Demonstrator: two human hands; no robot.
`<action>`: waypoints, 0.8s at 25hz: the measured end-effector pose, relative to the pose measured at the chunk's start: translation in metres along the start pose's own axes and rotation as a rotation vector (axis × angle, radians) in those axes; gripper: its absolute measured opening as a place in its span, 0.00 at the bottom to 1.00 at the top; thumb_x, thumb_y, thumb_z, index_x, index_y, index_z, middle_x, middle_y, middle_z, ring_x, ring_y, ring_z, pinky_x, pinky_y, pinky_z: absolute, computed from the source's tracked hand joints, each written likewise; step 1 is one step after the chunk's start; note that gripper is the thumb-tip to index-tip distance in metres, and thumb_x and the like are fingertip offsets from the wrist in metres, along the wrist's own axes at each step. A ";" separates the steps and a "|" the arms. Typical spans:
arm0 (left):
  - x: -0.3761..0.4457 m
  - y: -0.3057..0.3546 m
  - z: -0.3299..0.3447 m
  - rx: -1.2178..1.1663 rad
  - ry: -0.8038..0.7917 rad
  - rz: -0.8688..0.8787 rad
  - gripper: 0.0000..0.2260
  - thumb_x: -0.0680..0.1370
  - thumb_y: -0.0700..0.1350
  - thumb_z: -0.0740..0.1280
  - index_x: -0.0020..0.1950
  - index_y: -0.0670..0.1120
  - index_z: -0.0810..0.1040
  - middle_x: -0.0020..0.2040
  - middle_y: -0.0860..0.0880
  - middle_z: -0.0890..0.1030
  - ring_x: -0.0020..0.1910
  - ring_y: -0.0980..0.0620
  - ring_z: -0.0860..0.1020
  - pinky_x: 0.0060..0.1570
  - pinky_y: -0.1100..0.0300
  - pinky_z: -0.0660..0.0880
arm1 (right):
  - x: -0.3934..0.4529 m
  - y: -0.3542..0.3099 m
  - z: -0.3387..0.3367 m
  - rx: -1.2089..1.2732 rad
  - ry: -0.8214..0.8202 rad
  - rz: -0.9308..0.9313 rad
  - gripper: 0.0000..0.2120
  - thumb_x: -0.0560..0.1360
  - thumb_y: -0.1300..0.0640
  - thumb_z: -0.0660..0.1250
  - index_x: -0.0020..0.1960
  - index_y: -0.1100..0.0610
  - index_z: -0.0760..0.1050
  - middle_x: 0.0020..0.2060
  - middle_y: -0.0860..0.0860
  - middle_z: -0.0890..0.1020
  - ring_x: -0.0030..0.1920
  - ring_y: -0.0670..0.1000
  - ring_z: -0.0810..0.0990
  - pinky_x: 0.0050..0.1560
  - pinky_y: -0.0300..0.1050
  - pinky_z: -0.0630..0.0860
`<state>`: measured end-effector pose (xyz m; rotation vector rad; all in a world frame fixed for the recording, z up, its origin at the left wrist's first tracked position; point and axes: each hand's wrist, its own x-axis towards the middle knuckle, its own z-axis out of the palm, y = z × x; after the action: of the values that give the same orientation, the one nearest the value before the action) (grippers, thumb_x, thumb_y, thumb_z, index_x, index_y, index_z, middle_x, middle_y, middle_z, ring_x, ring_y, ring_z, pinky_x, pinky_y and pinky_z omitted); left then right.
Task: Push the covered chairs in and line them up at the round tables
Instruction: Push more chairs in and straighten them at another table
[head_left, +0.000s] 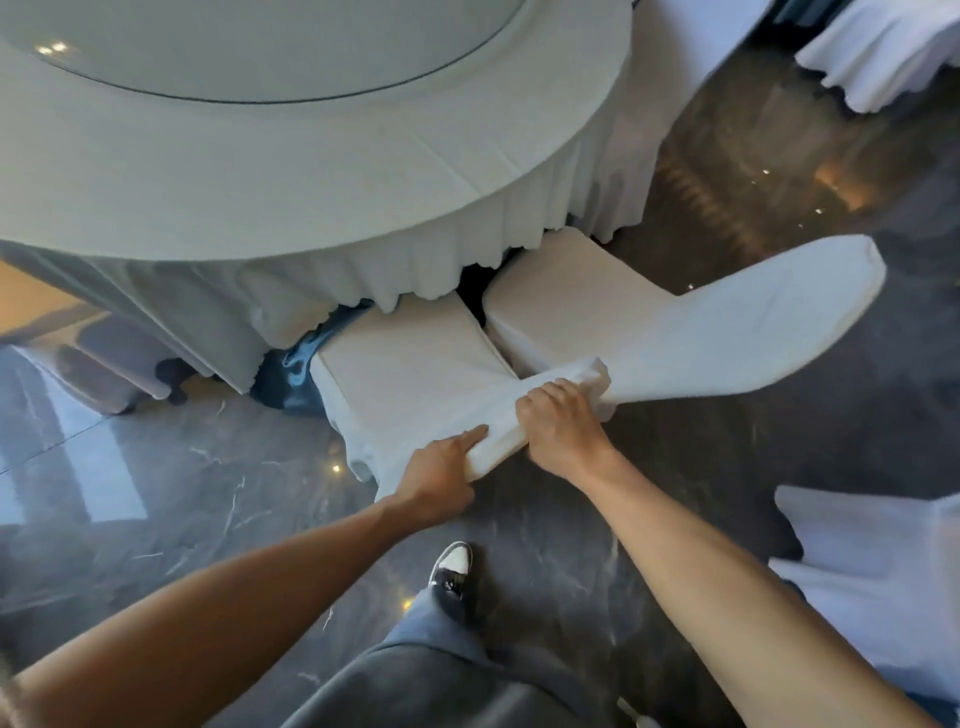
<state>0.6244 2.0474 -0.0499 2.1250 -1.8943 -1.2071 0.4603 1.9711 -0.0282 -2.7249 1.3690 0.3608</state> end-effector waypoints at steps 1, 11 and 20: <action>0.007 0.003 -0.006 -0.006 0.001 -0.034 0.35 0.71 0.40 0.66 0.77 0.60 0.64 0.62 0.48 0.81 0.58 0.46 0.79 0.54 0.59 0.73 | 0.011 0.005 -0.004 -0.015 -0.014 -0.008 0.08 0.57 0.65 0.71 0.36 0.58 0.79 0.34 0.55 0.82 0.38 0.59 0.81 0.45 0.52 0.77; 0.059 0.051 -0.024 -0.036 -0.005 -0.178 0.34 0.69 0.39 0.64 0.70 0.68 0.68 0.50 0.49 0.82 0.44 0.47 0.80 0.42 0.56 0.76 | 0.058 0.073 -0.024 -0.070 -0.066 -0.205 0.10 0.72 0.56 0.67 0.52 0.56 0.80 0.49 0.53 0.83 0.50 0.56 0.82 0.48 0.48 0.73; 0.086 0.042 -0.057 0.037 0.065 -0.260 0.34 0.72 0.37 0.59 0.71 0.70 0.67 0.49 0.50 0.80 0.43 0.46 0.78 0.45 0.49 0.80 | 0.109 0.079 -0.035 -0.048 -0.047 -0.277 0.08 0.73 0.58 0.65 0.51 0.55 0.79 0.44 0.53 0.83 0.45 0.56 0.82 0.39 0.46 0.68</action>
<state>0.6174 1.9376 -0.0329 2.4585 -1.6668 -1.1335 0.4663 1.8328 -0.0172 -2.8714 0.9652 0.4371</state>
